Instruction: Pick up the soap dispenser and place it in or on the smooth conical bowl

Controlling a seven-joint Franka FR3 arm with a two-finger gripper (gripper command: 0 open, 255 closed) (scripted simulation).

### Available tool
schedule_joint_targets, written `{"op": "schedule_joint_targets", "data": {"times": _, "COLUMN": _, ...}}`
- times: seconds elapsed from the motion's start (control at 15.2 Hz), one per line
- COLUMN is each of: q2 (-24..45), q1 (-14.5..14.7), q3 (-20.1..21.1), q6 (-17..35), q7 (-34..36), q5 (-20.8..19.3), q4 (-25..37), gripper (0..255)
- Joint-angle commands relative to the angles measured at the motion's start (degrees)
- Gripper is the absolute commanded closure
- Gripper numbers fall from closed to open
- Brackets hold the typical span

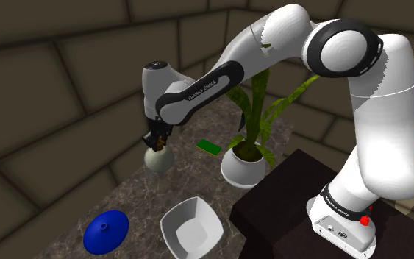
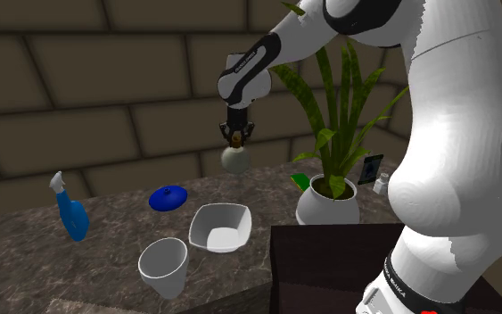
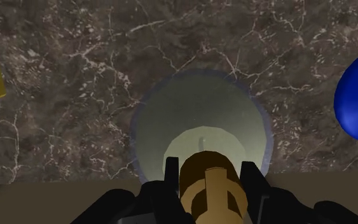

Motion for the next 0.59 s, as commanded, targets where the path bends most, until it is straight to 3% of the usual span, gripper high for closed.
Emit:
{"op": "schedule_joint_targets", "data": {"times": 0.0, "q2": -1.12, "q1": -0.20, "q3": 0.33, "q6": -1.28, "q7": -0.24, "q5": 0.44, "q4": 0.21, "gripper": 255}}
{"op": "schedule_joint_targets", "data": {"times": 0.53, "q2": -4.25, "q1": -0.75, "q3": 1.20, "q6": -5.76, "q7": -1.04, "q5": 1.80, "q4": 1.67, "gripper": 255}}
